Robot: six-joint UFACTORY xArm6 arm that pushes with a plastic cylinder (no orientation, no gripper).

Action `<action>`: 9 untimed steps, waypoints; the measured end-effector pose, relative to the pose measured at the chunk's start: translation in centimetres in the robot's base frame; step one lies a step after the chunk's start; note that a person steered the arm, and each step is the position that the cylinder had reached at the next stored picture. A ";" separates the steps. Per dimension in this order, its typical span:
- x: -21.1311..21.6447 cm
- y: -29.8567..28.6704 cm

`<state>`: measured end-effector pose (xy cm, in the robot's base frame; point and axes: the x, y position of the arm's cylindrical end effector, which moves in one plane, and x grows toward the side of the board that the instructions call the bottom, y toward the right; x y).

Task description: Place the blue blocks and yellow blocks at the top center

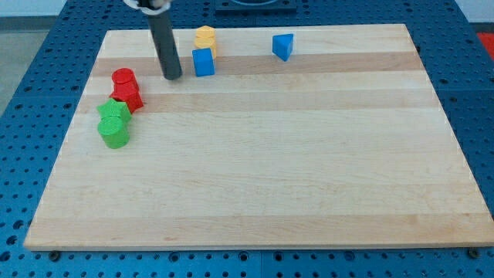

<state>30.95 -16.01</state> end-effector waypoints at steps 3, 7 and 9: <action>-2.1 4.7; 3.6 9.4; -0.6 12.6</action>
<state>30.37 -3.45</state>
